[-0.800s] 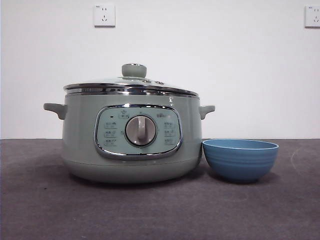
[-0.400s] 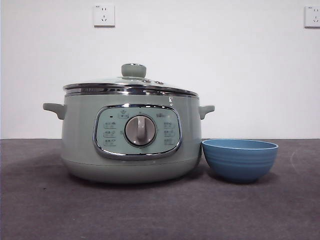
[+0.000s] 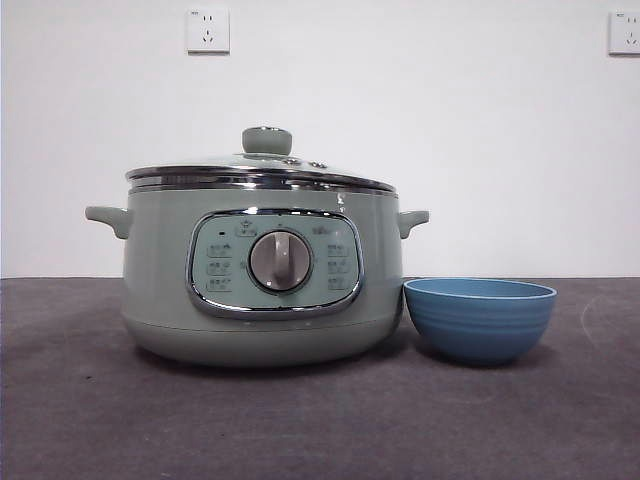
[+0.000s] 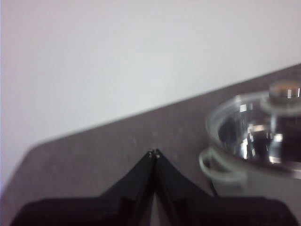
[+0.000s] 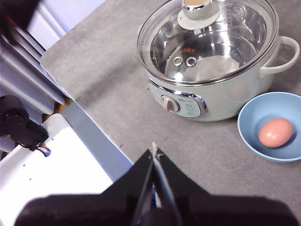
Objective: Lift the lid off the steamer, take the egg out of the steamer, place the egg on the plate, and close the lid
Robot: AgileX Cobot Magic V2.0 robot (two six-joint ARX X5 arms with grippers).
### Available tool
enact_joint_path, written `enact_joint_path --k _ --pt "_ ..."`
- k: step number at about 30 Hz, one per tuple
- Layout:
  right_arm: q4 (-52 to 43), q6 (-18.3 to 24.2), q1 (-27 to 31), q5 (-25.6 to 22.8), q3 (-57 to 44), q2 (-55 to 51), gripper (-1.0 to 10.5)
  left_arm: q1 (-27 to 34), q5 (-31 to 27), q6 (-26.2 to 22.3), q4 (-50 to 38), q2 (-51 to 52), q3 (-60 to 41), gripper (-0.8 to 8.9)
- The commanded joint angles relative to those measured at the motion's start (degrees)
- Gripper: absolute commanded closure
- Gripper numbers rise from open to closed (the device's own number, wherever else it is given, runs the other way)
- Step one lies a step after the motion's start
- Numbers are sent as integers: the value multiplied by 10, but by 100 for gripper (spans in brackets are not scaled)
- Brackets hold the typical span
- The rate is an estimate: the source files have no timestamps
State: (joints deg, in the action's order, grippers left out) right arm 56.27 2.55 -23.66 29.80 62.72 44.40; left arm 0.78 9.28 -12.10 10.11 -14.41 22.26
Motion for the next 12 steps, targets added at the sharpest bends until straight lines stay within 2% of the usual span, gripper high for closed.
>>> enact_joint_path --k 1,12 --pt "-1 -1 -1 -2 -3 0 946 9 -2 32 -24 35 -75 817" --pt "-1 -1 -1 -1 -3 0 946 36 -3 61 -22 109 -203 817"
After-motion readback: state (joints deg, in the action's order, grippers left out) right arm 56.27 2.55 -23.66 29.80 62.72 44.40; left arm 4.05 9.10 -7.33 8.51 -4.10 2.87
